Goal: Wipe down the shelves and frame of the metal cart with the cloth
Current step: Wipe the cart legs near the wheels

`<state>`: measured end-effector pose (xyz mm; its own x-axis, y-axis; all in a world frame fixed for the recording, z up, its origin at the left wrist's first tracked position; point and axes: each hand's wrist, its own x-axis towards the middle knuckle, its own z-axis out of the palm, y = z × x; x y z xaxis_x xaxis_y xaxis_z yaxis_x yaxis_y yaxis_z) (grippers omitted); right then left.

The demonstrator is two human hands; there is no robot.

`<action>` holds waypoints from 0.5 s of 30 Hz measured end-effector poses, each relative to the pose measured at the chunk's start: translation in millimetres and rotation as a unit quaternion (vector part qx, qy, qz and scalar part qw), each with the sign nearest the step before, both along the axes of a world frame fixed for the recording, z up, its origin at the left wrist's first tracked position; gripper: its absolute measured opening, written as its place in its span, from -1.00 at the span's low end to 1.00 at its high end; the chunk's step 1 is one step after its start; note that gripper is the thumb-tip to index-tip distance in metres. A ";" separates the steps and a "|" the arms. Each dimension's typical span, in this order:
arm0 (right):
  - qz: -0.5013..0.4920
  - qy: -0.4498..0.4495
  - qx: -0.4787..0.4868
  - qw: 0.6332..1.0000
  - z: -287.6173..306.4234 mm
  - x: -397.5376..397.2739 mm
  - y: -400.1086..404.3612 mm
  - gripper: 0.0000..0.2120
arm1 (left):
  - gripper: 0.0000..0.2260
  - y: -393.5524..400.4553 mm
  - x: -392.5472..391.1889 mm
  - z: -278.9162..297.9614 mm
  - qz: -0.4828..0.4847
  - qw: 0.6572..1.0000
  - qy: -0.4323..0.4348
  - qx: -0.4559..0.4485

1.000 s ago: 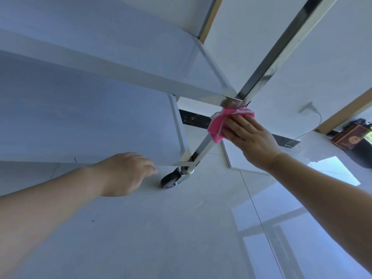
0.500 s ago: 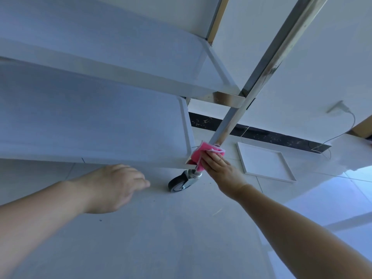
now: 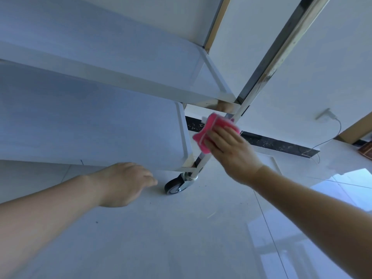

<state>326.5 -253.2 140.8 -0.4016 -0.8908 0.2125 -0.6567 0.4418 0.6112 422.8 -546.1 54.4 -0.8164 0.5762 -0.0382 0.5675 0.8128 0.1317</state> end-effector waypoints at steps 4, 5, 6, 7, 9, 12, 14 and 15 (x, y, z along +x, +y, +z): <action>-0.085 0.045 0.051 0.994 31.2 2.1 -21.7 -0.54 | -0.67 7.9 -4.5 5.9 -0.019 0.999 0.017 -0.029; -0.125 0.064 0.095 0.986 32.0 3.9 -26.8 -0.50 | -0.67 8.1 -4.8 7.2 -0.017 0.999 0.020 -0.031; -0.163 0.081 0.136 0.974 29.8 7.1 -30.5 -0.50 | -0.67 6.8 -4.3 8.2 -0.013 0.999 0.022 -0.034; -0.201 0.091 0.178 0.959 25.8 10.2 -34.7 -0.53 | -0.67 5.2 -4.5 7.0 -0.009 0.999 0.021 -0.039; -0.240 0.103 0.230 0.938 15.8 10.5 -42.6 -0.58 | -0.65 0.9 -2.7 5.3 -0.007 0.999 0.019 -0.029; -0.239 0.097 0.246 0.934 -5.4 5.0 -53.0 -0.58 | -0.62 -8.2 2.6 -0.4 -0.002 1.000 0.008 -0.029; -0.247 0.072 0.255 0.932 -25.1 4.6 -55.5 -0.55 | -0.60 -15.2 5.8 -3.1 0.011 0.999 0.004 -0.032; -0.248 0.050 0.269 0.929 -37.0 6.1 -55.5 -0.55 | -0.59 -19.3 7.0 -3.8 0.018 0.999 0.007 -0.033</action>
